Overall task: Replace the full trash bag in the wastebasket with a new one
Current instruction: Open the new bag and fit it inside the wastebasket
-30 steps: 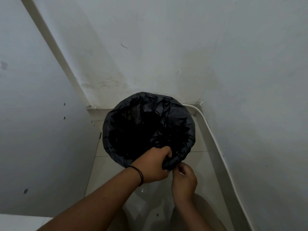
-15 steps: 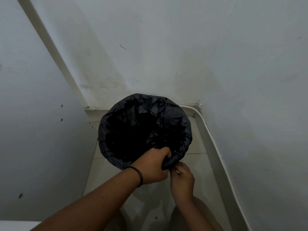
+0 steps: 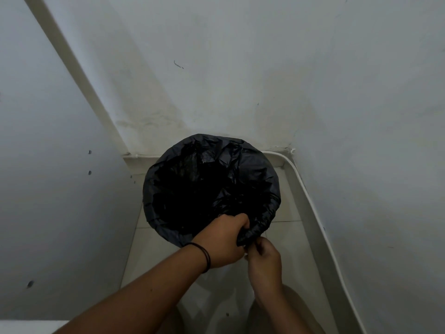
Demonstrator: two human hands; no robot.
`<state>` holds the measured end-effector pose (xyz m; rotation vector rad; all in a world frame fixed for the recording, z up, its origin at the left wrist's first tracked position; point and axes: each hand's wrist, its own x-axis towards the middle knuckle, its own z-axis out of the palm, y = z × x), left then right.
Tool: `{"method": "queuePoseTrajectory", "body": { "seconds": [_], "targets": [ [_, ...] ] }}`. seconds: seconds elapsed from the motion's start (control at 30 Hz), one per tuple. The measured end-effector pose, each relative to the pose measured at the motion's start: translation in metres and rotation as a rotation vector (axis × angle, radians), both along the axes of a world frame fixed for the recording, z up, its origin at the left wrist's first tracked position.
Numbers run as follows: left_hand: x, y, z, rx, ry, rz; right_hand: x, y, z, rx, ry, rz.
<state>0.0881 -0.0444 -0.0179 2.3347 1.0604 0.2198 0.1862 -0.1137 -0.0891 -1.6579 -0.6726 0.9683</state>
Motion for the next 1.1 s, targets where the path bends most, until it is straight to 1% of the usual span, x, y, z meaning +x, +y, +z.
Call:
{"method": "queuePoseTrajectory", "body": {
  "seconds": [0.1, 0.17, 0.3, 0.37, 0.43, 0.63, 0.7, 0.77, 0.83, 0.9, 1.0, 1.07, 1.1],
  "targets": [
    [0.000, 0.000, 0.000, 0.009, 0.008, 0.000, 0.001, -0.003, 0.003, 0.060, -0.150, 0.021],
    [-0.001, 0.000, 0.000, 0.011, 0.001, -0.001, 0.004, 0.000, 0.001, 0.064, -0.191, 0.011],
    [-0.001, 0.001, 0.001, -0.003, -0.019, -0.004, 0.012, 0.005, 0.001, 0.074, -0.101, -0.034],
    [0.000, 0.002, 0.001, -0.021, -0.032, 0.002, 0.013, 0.008, 0.002, 0.079, -0.116, -0.042],
    [0.000, 0.002, 0.002, -0.027, -0.036, 0.007, 0.010, 0.008, 0.005, 0.054, -0.086, -0.052],
    [0.001, 0.001, 0.001, -0.036, -0.038, 0.027, -0.005, -0.002, 0.007, -0.001, 0.074, 0.005],
    [0.001, -0.001, 0.002, -0.042, -0.030, 0.038, -0.004, -0.005, 0.010, -0.025, 0.084, 0.039],
    [0.001, -0.002, 0.006, -0.062, -0.005, 0.032, 0.001, -0.008, 0.016, -0.059, 0.091, 0.015],
    [-0.004, -0.001, 0.012, -0.093, 0.074, 0.005, 0.009, -0.007, 0.024, -0.086, 0.159, -0.075],
    [-0.018, 0.003, 0.022, -0.049, 0.235, -0.034, 0.018, -0.002, 0.034, -0.098, 0.221, -0.115],
    [-0.052, 0.015, 0.036, 0.134, 0.476, -0.080, 0.026, 0.014, 0.049, -0.166, 0.190, 0.016],
    [-0.074, 0.022, 0.043, 0.178, 0.625, -0.090, 0.027, 0.023, 0.058, -0.176, 0.169, 0.074],
    [-0.083, 0.024, 0.043, 0.173, 0.657, -0.085, 0.028, 0.025, 0.060, -0.179, 0.154, 0.080]
  ]
}}
